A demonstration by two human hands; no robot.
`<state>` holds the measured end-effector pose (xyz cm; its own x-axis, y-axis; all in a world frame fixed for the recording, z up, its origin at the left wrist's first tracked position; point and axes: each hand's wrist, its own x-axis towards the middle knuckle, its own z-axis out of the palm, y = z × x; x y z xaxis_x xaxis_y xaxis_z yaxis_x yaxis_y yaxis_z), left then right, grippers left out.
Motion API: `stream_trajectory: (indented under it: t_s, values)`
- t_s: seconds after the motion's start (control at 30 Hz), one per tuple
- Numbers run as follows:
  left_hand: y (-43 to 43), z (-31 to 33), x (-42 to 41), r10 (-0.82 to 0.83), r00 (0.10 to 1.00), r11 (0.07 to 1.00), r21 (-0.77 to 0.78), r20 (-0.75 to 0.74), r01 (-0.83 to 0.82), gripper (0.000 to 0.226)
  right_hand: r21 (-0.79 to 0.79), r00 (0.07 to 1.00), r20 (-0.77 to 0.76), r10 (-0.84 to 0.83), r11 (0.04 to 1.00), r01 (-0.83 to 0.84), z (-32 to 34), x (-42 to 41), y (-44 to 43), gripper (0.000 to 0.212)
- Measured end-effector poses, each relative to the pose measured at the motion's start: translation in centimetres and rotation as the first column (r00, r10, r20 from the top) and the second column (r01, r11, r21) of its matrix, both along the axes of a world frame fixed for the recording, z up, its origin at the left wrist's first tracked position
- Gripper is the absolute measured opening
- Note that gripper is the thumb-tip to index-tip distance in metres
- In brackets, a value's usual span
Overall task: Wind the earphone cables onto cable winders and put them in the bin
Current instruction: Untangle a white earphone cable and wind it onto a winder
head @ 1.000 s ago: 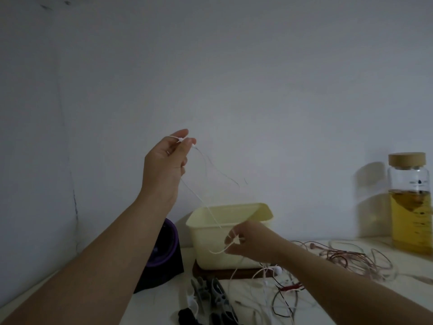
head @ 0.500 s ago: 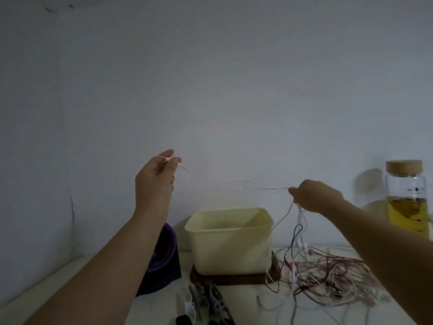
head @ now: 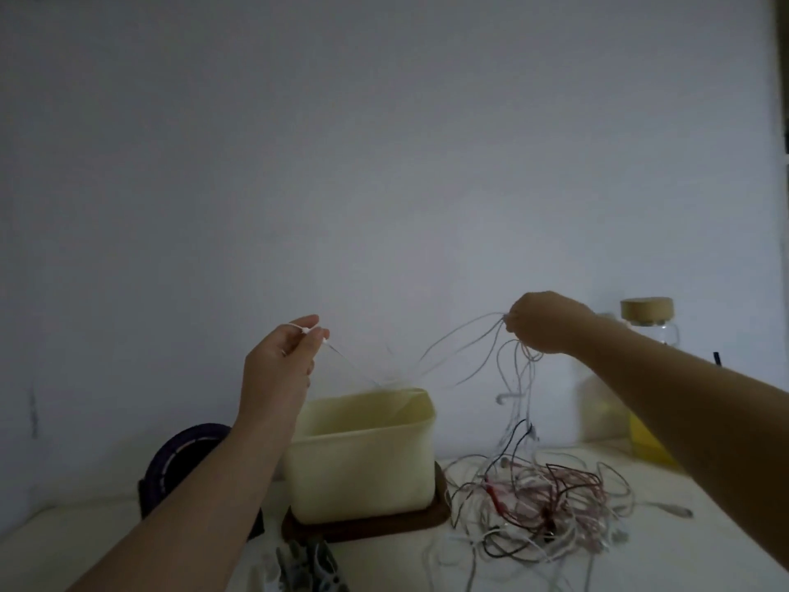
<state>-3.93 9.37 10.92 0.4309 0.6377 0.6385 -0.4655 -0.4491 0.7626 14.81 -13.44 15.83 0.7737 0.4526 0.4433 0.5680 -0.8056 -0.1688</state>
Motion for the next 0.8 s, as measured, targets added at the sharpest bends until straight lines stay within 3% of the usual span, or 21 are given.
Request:
stream_trajectory:
  t_s: [0.07, 0.23, 0.4, 0.5, 0.67, 0.8]
  values:
    - [-0.3, -0.2, 0.2, -0.005, 1.000, 1.000, 0.009, -0.024, 0.005, 0.010, 0.151, 0.983, -0.151, 0.102, 0.985, -0.079, -0.1, -0.1, -0.1, 0.029]
    - [-0.9, -0.4, 0.5, 0.009, 0.995, 1.000, 0.001, -0.099, -0.009, 0.013, 0.496, 0.875, -0.288, 0.390, 0.842, -0.213, -0.6, -0.7, -0.9, 0.020]
    - [-2.7, -0.2, 1.4, 0.078, 0.974, 0.996, 0.052, -0.214, -0.069, 0.020, 0.449, 0.750, -0.420, 0.511, 0.835, -0.318, -0.9, -1.9, -1.5, 0.029]
    - [-4.8, -0.2, 2.0, 0.061, 0.944, 0.987, 0.160, -0.323, -0.009, 0.031, 0.398, 0.694, -0.466, 0.549, 0.830, -0.390, -0.9, -2.5, -1.7, 0.036]
    - [-7.3, -1.2, 3.4, 0.005, 0.823, 0.930, 0.304, -0.568, 0.205, 0.049, 0.339, 0.744, -0.400, 0.536, 0.840, -0.423, -1.0, -3.5, -1.0, 0.033]
    - [-9.0, -1.8, 4.5, -0.184, 0.763, 0.911, 0.184, -0.620, 0.369, 0.055, 0.312, 0.738, -0.326, 0.591, 0.804, -0.506, -1.4, -4.3, -0.9, 0.033]
